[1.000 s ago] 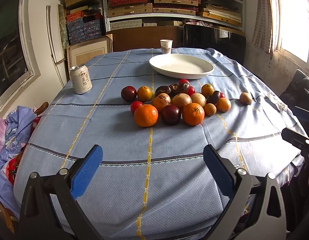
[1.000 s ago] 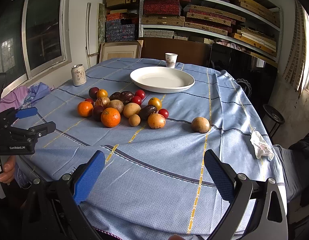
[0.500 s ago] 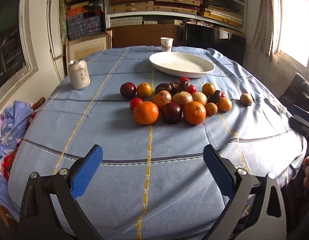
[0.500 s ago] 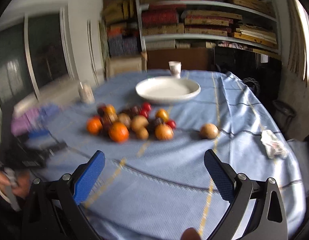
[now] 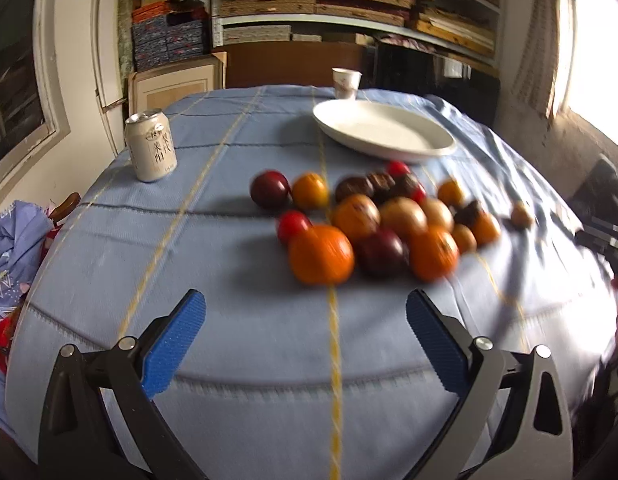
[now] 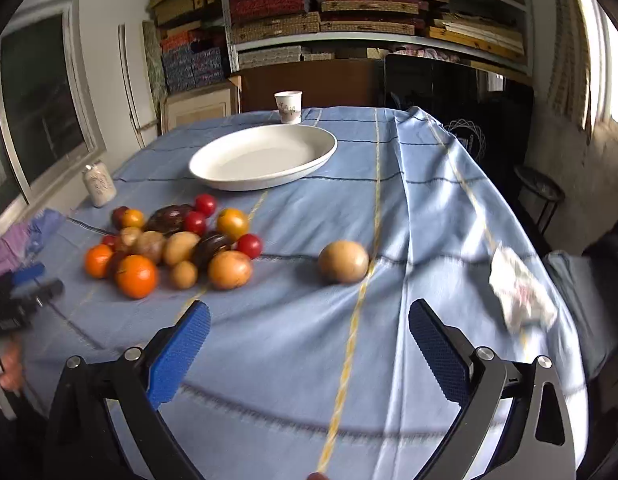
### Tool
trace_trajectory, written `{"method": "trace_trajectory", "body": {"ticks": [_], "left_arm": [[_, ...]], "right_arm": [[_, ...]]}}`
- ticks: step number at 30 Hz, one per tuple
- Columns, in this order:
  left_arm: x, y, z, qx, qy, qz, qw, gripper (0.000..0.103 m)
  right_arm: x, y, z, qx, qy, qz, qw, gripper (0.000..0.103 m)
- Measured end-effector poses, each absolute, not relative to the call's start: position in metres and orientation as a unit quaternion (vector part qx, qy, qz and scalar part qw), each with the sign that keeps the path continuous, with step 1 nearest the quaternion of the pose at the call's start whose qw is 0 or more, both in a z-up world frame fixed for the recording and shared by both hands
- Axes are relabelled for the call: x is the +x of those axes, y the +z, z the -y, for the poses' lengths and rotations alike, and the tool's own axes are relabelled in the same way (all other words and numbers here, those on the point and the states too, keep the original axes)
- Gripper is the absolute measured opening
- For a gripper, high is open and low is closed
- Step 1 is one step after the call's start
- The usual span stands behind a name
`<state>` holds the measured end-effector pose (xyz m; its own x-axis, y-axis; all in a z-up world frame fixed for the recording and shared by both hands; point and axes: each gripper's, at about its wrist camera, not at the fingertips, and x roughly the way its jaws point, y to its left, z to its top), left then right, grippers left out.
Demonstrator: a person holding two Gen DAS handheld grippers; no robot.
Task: Organize fruits
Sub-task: 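Grasp the brown round fruit with the right tool while the left tool grasps a mandarin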
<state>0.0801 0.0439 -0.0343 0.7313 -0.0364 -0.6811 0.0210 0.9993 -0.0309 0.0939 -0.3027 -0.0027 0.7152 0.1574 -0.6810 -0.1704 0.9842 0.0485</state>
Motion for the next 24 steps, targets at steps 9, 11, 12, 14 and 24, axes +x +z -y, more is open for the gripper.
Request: {"method": "trace_trajectory", "body": {"ticks": [9,11,12,14,24], "left_arm": [[0.121,-0.047,-0.07,-0.077,-0.026,-0.385,0.919,0.099],[0.122,-0.053,-0.069,-0.073,-0.019,-0.391,0.917,0.099],[0.12,-0.052,-0.067,-0.066,-0.019,-0.387,0.92,0.099],[0.116,-0.05,-0.061,-0.05,-0.027,-0.373,0.926,0.099],[0.115,-0.053,-0.032,0.03,-0.045,-0.376,0.925,0.099]], "right_arm": [[0.166,-0.027,0.294,-0.06,0.071,-0.421,0.902,0.082],[0.173,-0.032,0.293,-0.06,0.072,-0.428,0.899,0.072],[0.178,-0.035,0.293,-0.059,0.072,-0.433,0.897,0.069],[0.186,-0.041,0.293,-0.051,0.071,-0.445,0.891,0.063],[0.203,-0.056,0.293,-0.042,0.063,-0.464,0.883,0.063]]}}
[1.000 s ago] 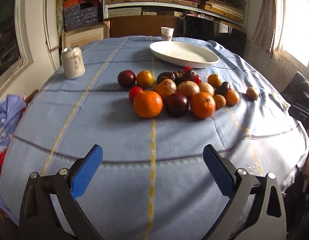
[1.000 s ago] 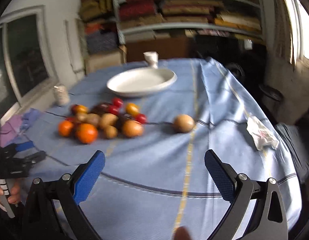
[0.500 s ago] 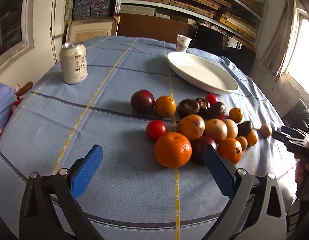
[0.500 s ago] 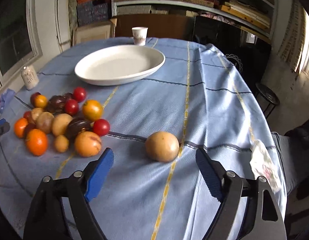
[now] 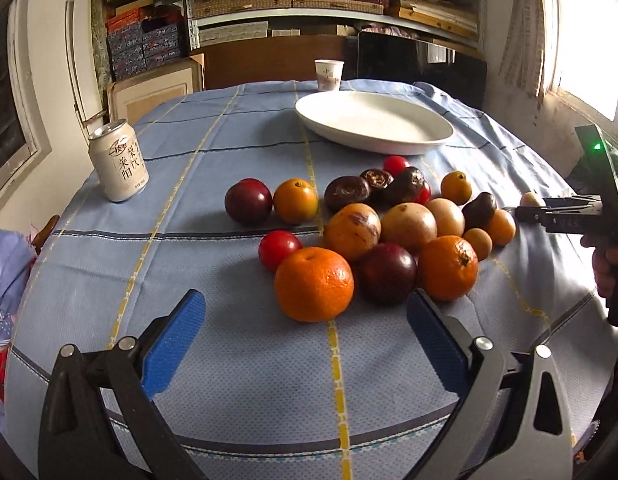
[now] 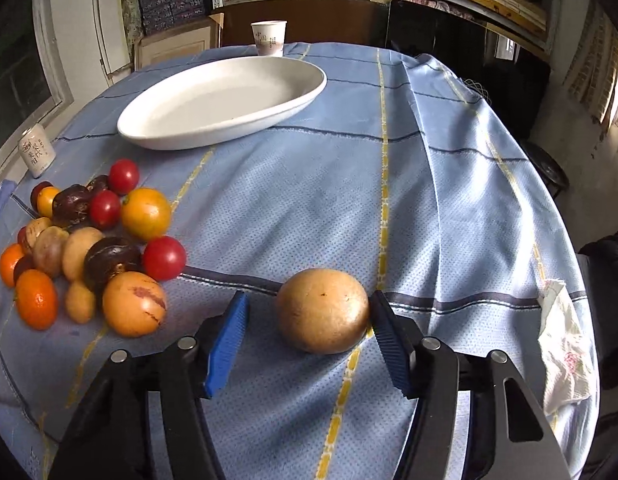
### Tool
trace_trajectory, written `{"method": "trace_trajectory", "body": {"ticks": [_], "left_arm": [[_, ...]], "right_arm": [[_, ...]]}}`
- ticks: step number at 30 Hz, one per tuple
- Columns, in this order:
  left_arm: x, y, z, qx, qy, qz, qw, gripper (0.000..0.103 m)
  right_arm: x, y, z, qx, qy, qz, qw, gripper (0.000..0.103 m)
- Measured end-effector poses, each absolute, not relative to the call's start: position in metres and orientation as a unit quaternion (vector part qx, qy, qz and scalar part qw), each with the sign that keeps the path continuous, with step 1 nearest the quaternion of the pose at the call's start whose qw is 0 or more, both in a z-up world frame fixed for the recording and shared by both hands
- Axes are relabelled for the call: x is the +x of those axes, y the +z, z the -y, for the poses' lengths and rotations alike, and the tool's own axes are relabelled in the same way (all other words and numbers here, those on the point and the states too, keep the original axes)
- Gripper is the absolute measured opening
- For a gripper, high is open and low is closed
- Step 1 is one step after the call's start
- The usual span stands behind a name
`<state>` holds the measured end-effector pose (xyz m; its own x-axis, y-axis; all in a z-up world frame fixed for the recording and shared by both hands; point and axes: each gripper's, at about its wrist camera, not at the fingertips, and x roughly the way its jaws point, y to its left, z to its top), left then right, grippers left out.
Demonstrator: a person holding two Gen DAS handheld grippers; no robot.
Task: Organize fruits
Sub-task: 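Grasp the brown round fruit with the right tool while the left tool grasps a mandarin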
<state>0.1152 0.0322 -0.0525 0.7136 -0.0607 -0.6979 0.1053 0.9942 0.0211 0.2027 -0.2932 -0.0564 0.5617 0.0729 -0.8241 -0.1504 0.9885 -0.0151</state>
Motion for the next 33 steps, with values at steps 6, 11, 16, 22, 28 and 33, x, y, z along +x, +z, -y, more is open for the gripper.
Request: {"method": "trace_trajectory", "body": {"ticks": [6,11,16,22,28,33], "left_arm": [[0.121,-0.058,-0.037,0.017,-0.037,-0.399,0.916,0.099],[0.131,-0.062,-0.044,0.002,-0.021,-0.416,0.909,0.099],[0.13,-0.06,-0.044,0.003,-0.018,-0.403,0.915,0.099],[0.127,-0.058,-0.035,0.028,-0.029,-0.394,0.918,0.097],[0.138,-0.063,-0.04,0.001,-0.03,-0.414,0.91,0.069],[0.142,-0.065,-0.037,0.008,-0.032,-0.418,0.908,0.068]], "right_arm": [[0.202,-0.059,0.293,-0.041,0.06,-0.46,0.885,0.064],[0.2,-0.06,0.294,-0.04,0.061,-0.456,0.887,0.061],[0.195,-0.057,0.29,-0.056,0.053,-0.447,0.891,0.044],[0.185,-0.05,0.285,-0.047,0.079,-0.433,0.897,0.044],[0.175,-0.042,0.278,-0.04,0.098,-0.416,0.903,0.044],[0.173,-0.04,0.28,-0.034,0.09,-0.413,0.906,0.044]]}}
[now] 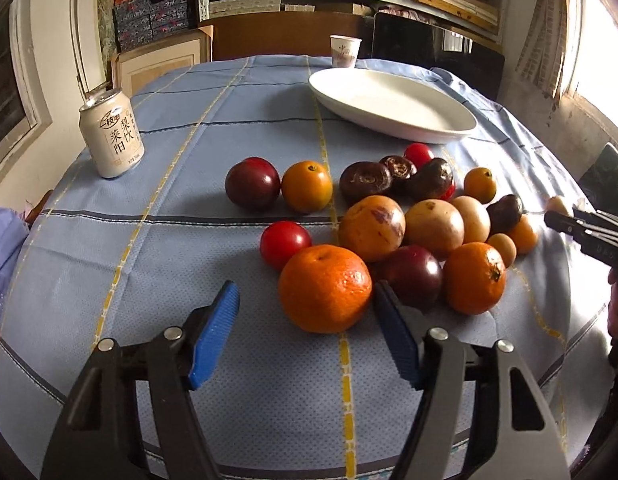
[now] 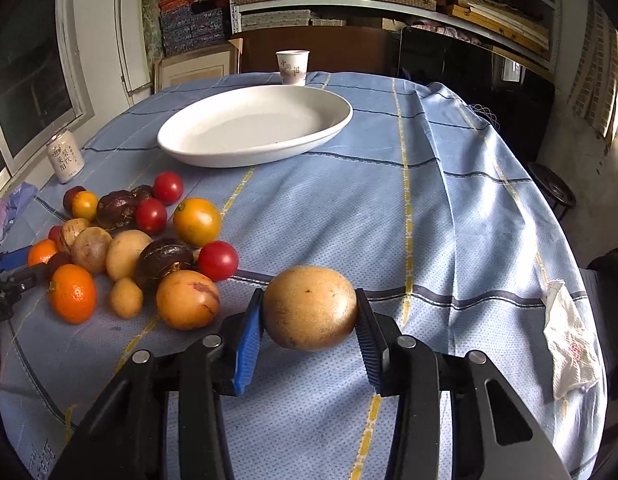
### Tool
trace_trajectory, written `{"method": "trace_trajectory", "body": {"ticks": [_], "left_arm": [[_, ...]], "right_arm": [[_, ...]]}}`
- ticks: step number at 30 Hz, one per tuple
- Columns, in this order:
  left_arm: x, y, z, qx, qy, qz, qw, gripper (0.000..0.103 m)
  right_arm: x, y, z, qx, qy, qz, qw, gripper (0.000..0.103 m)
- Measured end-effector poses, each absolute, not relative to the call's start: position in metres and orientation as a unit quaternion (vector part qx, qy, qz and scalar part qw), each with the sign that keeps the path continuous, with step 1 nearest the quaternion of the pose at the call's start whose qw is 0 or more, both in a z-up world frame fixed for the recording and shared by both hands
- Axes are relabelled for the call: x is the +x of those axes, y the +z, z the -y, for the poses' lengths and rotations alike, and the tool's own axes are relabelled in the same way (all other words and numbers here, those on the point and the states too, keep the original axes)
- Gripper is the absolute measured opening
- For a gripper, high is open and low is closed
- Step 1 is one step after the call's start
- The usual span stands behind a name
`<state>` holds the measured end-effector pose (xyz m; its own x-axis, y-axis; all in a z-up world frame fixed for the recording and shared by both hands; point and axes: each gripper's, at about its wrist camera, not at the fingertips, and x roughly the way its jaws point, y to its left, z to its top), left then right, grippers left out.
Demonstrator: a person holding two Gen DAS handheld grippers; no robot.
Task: Organize fruits
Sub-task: 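Grasp the brown round fruit with the right tool while the left tool grasps a mandarin, then carry both fruits over the white plate and open both tools to release them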
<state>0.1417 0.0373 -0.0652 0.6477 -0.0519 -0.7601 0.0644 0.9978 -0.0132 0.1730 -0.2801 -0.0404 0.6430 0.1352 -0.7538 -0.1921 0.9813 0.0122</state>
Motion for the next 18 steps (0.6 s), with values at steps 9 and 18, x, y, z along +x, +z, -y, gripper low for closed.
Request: {"method": "trace_trajectory", "body": {"ticks": [9,18], "left_arm": [[0.1465,-0.0685,-0.034,0.0,-0.056,-0.426,0.903,0.047],[0.1401,-0.0592,-0.043,-0.03,-0.07,-0.411,0.909,0.046]], "right_arm": [[0.1775,-0.0441,0.2838,-0.024,0.094,-0.42,0.902,0.044],[0.1739,-0.0411,0.2792,-0.026,0.097,-0.415,0.904,0.044]]}}
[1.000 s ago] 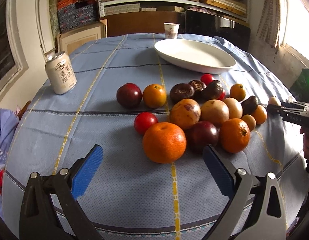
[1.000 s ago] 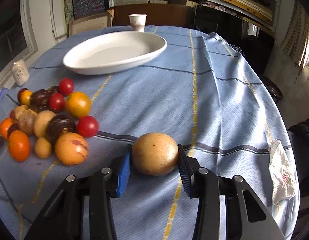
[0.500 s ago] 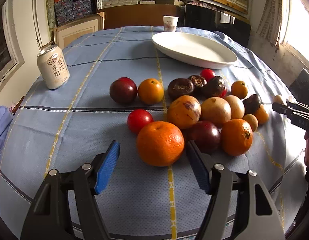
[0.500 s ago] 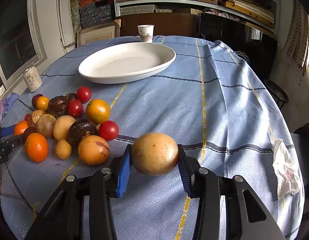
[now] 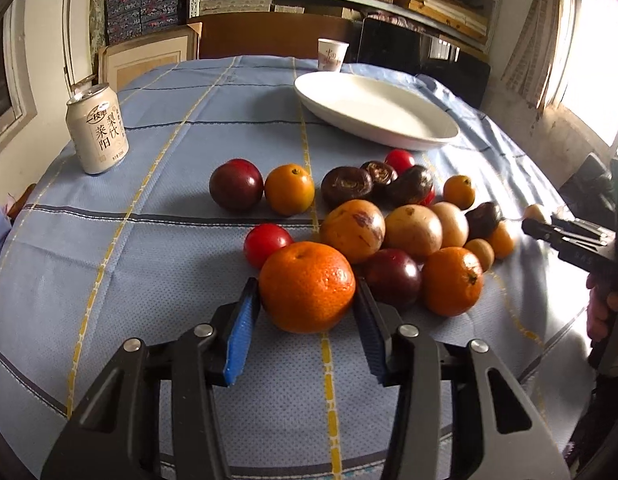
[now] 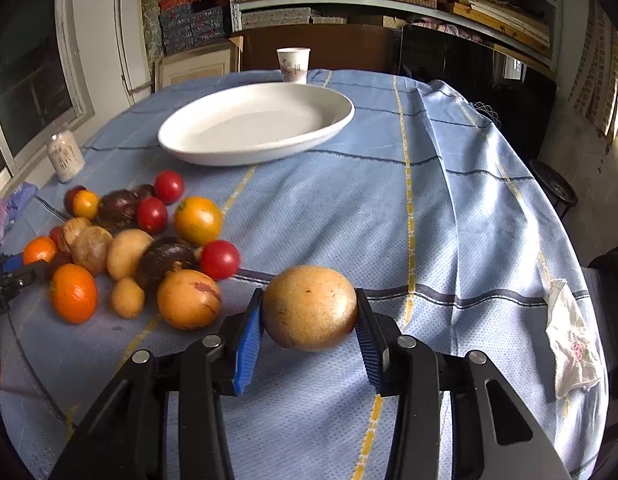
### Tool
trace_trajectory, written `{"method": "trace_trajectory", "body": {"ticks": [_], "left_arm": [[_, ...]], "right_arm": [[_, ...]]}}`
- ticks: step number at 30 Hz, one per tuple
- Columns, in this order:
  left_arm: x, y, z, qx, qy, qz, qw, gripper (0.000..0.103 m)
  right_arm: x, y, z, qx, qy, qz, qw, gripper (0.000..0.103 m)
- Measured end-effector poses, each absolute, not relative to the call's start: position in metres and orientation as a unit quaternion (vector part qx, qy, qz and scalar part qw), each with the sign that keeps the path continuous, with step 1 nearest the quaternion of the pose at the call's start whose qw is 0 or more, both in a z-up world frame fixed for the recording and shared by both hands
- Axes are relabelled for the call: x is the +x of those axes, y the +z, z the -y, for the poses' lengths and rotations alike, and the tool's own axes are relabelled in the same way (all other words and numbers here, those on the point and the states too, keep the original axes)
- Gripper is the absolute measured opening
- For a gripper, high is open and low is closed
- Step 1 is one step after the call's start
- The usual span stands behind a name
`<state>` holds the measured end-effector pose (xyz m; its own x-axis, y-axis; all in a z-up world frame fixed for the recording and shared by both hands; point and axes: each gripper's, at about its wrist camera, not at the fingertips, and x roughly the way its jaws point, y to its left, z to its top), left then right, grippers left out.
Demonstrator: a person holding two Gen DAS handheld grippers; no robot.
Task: Organize fruits
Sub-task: 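Carry both fruits over the white plate and open both tools to release them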
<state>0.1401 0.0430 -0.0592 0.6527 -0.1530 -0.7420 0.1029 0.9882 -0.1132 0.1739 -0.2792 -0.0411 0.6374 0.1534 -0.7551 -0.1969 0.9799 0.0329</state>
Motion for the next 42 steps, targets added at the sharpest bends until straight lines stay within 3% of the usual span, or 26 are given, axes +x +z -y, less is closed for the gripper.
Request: {"method": "trace_trajectory", "body": {"ticks": [9,15,21,28,29,30,32,34,42], "left_arm": [[0.163,-0.005,-0.028,0.0,-0.113,-0.367,0.923,0.046],[0.257,0.018,0.0,-0.003,-0.149,-0.393,0.907,0.046],[0.356,0.004,0.033,0.016,-0.126,-0.45,0.884,0.046],[0.404,-0.031,0.052,0.025,-0.117,-0.49,0.864,0.047],[0.406,-0.035,0.054,0.026,-0.113,-0.497,0.86,0.047],[0.407,-0.038,0.055,0.025,-0.11,-0.503,0.857,0.05],[0.397,-0.031,0.051,0.021,-0.108,-0.49,0.865,0.077],[0.378,-0.016,0.047,0.029,-0.095,-0.452,0.887,0.093],[0.276,0.006,0.003,0.004,-0.086,-0.363,0.928,0.099]], "right_arm": [[0.201,0.008,0.256,0.009,0.157,-0.365,0.918,0.044],[0.276,0.01,0.238,0.026,0.163,-0.352,0.921,0.044],[0.338,-0.014,0.223,0.023,0.162,-0.384,0.909,0.044],[0.362,-0.031,0.222,0.034,0.163,-0.407,0.898,0.046],[0.361,-0.031,0.222,0.032,0.163,-0.408,0.898,0.05],[0.359,-0.03,0.222,0.032,0.167,-0.406,0.898,0.052],[0.349,-0.023,0.225,0.038,0.177,-0.398,0.899,0.058],[0.336,-0.01,0.228,0.043,0.19,-0.382,0.904,0.06],[0.269,0.001,0.24,0.037,0.222,-0.342,0.912,0.06]]}}
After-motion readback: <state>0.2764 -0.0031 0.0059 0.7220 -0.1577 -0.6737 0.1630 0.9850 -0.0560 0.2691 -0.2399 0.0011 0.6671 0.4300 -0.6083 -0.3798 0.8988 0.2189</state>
